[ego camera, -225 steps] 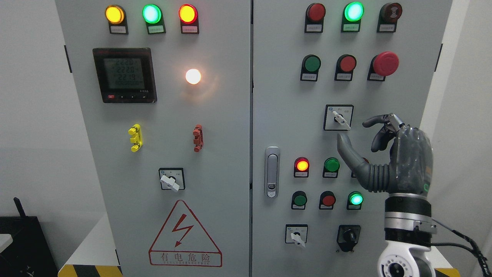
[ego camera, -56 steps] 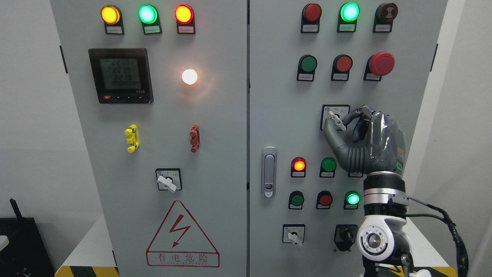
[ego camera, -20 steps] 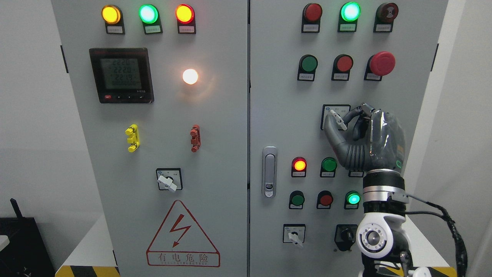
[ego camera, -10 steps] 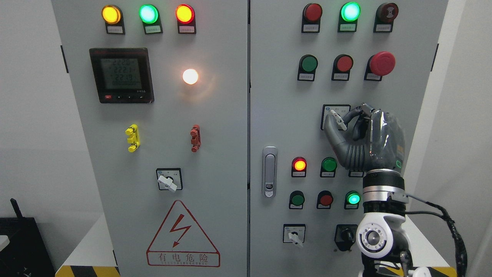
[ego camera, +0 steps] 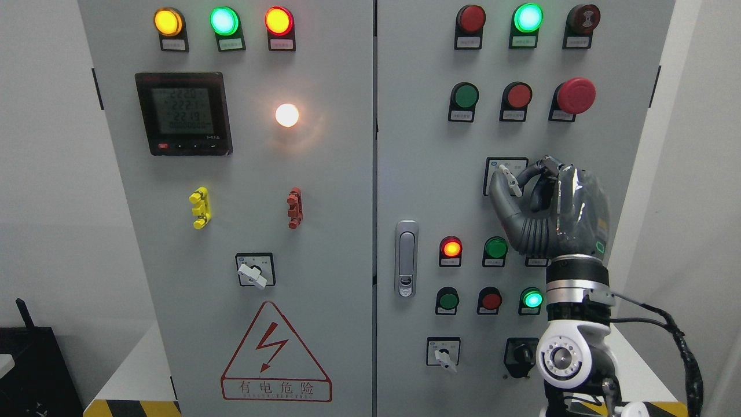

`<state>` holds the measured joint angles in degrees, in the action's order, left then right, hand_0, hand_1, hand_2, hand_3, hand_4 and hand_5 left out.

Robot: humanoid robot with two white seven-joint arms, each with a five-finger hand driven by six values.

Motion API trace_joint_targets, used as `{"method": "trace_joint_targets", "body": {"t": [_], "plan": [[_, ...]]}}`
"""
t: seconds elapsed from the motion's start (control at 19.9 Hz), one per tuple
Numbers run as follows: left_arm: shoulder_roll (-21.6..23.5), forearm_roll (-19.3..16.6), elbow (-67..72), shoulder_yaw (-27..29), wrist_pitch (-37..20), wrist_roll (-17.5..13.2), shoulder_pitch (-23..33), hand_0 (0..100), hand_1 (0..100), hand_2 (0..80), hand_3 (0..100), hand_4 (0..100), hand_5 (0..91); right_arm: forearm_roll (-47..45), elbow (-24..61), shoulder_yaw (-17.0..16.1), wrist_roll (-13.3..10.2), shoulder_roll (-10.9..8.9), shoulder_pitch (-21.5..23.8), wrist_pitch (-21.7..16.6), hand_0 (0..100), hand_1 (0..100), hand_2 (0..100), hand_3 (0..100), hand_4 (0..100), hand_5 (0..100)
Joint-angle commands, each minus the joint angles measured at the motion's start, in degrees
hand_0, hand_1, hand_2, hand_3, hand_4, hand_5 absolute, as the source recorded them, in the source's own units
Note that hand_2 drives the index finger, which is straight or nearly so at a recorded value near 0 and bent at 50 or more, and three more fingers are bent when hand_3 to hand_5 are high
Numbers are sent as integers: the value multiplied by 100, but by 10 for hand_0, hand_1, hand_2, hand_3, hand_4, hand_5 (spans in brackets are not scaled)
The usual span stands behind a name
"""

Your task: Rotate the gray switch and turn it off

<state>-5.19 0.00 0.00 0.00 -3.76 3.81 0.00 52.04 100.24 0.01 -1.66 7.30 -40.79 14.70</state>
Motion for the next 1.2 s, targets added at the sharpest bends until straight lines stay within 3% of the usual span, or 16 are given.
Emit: {"method": "trace_joint_targets", "body": {"t": [0.0,1.15], "plan": [[0,106,-149,44,-2,-3,-53,120,389,0,0,0,0,-1,-4,-159,25,0,1,-2,508,393,754,1000,963,1000],[0,114,-149,44,-2,-3,-53,120,389,0,0,0,0,-1,-39,-159,25,0,-35,-2,564,341,763,1000,964,1000]]}}
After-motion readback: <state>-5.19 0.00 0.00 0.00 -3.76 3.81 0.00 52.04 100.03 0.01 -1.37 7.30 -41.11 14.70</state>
